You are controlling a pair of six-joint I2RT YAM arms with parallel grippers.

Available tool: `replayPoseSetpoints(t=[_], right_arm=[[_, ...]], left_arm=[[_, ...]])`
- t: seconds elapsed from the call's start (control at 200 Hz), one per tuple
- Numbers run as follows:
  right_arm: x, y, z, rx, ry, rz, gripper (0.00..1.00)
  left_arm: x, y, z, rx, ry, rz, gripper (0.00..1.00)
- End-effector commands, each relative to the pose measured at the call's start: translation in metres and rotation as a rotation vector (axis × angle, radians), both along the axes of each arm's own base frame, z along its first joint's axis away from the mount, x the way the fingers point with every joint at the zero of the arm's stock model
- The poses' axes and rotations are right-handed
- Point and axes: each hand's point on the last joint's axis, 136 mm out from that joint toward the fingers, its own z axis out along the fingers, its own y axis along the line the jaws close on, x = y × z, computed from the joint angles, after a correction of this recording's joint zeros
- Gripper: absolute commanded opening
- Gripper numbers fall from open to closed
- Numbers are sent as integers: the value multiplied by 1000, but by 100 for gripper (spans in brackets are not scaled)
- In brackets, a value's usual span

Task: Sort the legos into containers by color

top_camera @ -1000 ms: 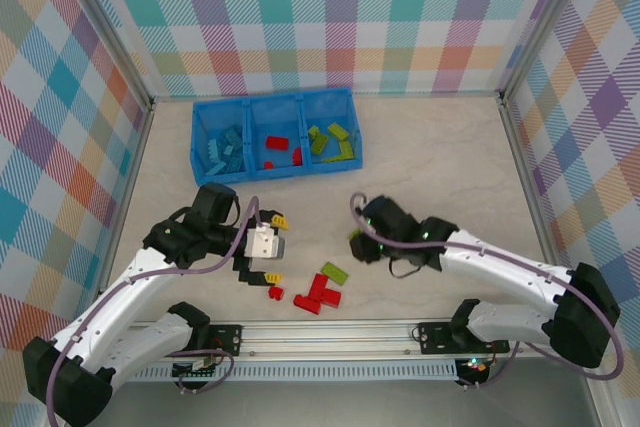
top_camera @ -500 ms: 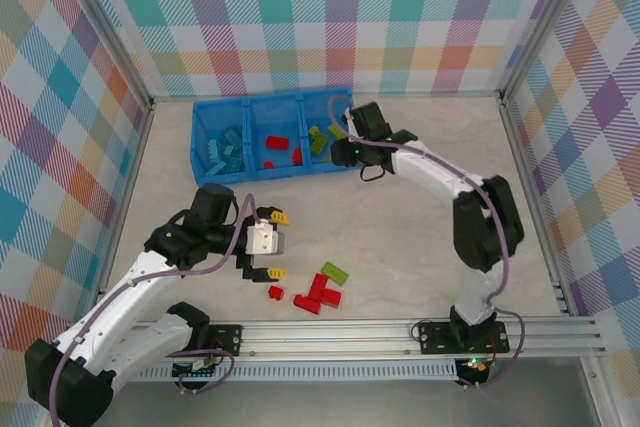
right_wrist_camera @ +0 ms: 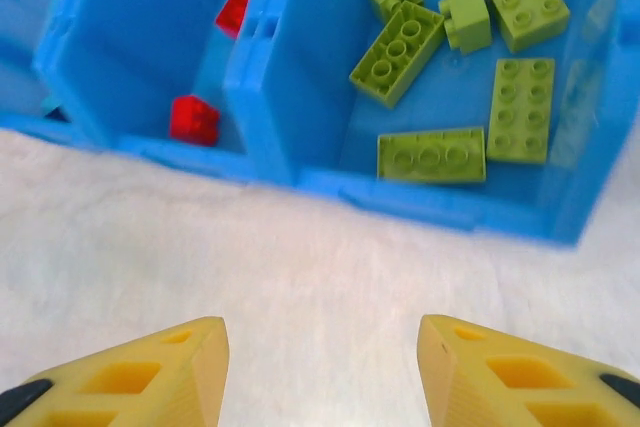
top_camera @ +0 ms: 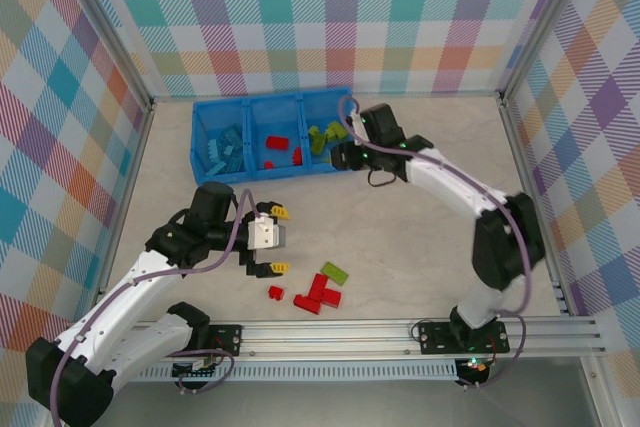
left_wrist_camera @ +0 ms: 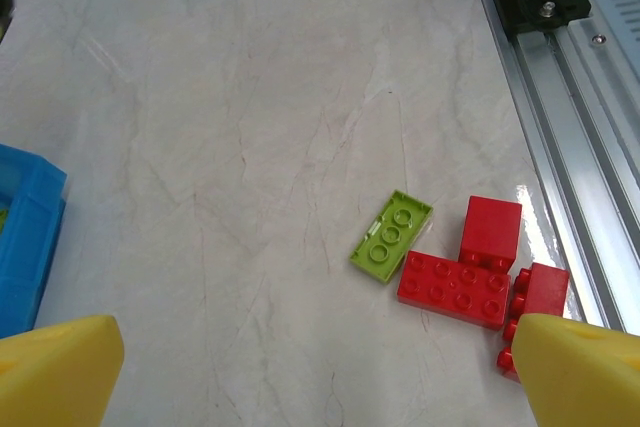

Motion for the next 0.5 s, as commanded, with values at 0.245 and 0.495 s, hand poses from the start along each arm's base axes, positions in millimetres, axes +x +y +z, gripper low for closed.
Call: replayPoseSetpoints(t=[0.245, 0.495], right_arm=[[-177, 1, -76, -200, 223, 306, 59], [-224, 2, -121, -318, 352, 440, 65]], left_arm=[[-20, 2, -9, 27, -19, -141, 100], [-28, 5, -19, 58, -1, -197, 100]])
